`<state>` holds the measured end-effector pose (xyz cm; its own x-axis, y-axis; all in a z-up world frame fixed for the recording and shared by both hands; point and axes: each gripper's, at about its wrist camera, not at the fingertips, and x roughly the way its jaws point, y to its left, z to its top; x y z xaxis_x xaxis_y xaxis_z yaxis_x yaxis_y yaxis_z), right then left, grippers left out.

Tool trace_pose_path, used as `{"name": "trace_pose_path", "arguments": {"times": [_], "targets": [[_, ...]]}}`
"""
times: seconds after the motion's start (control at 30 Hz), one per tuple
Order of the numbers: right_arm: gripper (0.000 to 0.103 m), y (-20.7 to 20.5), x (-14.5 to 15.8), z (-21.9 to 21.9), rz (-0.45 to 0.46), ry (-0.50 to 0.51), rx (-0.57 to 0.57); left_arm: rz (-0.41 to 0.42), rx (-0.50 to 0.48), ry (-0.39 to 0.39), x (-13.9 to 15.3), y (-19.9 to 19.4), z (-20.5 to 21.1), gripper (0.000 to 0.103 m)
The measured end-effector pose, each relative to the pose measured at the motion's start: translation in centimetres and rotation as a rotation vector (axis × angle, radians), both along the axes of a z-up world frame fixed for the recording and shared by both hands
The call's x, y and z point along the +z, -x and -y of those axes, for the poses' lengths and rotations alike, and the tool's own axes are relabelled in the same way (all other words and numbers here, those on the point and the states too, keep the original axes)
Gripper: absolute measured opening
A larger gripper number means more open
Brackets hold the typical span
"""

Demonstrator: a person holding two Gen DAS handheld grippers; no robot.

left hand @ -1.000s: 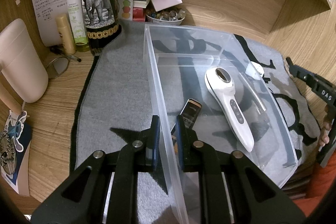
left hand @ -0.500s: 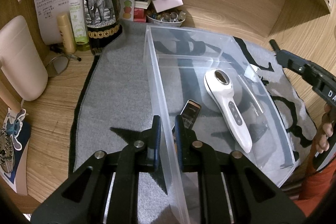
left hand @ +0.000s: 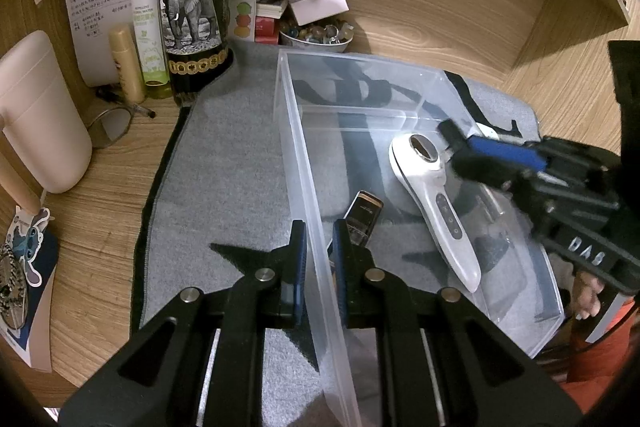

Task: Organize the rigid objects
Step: 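Grasp the small black item with the right gripper and place it in the box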

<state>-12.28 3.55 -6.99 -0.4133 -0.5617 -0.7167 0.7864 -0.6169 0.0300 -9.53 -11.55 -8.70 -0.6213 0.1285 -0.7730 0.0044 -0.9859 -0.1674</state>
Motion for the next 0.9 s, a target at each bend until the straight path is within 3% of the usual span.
{"name": "trace_pose_path", "arguments": {"times": [0.43, 0.5, 0.57, 0.8, 0.9], "targets": [[0.019, -0.4, -1.3, 1.7, 0.052, -0.053, 0.052, 0.000, 0.000, 0.001, 0.0, 0.0, 0.0, 0.013], [0.023, -0.5, -1.2, 1.6, 0.049, -0.051, 0.047, -0.001, 0.000, 0.002, 0.0, 0.0, 0.0, 0.013], [0.035, -0.5, -0.9, 1.5, 0.040, -0.040, 0.042, 0.000, 0.000, 0.001, 0.0, 0.0, 0.0, 0.013], [0.046, -0.3, 0.3, 0.4, -0.012, -0.004, 0.008, -0.001, 0.001, 0.001, 0.0, 0.0, 0.0, 0.013], [0.059, 0.1, 1.0, -0.4, -0.051, 0.017, -0.041, -0.001, 0.000, 0.002, 0.0, 0.0, 0.0, 0.013]]}}
